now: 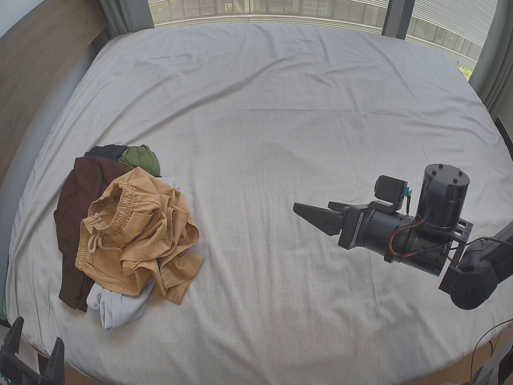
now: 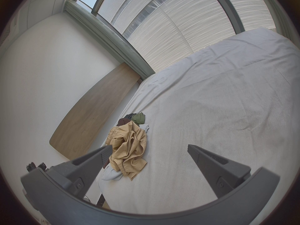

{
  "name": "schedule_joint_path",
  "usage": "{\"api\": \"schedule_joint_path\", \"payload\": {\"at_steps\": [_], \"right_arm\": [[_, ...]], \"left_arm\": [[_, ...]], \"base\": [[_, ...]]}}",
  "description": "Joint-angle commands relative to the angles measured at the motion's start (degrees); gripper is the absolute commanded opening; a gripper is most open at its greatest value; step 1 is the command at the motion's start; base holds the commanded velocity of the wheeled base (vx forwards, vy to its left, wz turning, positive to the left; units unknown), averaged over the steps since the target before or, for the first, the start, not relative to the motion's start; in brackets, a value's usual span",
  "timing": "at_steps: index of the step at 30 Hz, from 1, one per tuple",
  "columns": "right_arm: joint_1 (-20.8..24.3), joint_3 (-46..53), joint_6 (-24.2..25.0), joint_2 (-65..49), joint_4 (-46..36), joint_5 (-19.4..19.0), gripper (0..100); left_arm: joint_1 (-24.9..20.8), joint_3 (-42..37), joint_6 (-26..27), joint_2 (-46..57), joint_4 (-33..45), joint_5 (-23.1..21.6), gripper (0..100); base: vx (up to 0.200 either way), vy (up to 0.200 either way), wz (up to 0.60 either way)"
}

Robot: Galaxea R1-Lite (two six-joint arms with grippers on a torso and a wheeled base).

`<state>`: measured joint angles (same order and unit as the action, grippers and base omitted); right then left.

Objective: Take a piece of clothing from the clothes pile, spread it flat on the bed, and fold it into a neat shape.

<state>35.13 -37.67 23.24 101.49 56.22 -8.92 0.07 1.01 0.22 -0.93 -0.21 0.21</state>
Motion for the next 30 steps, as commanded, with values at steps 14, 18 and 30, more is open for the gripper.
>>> {"api": "schedule_joint_path", "payload": {"at_steps": [14, 18, 30], "right_arm": [[-2.79, 9.28, -0.21, -0.59, 17.17, -1.10, 100], [-5.78, 10.25, -0.21, -0.50, 22.18, -1.89, 100], [-8.06, 11.04, -0.21, -0.41, 22.70, -3.29, 100]], "left_arm": [[-18.27, 24.48, -10.50, -29.66, -11.39, -8.12, 100], [-20.11, 31.07, -12.61, -40.03, -11.83, -8.29, 100], [-13.26, 36.96, -12.79, -60.42, -25.28, -12.42, 100]], "base": [[0.000, 0.000, 0.00], [0.000, 0.000, 0.00], [0.000, 0.000, 0.00]]}}
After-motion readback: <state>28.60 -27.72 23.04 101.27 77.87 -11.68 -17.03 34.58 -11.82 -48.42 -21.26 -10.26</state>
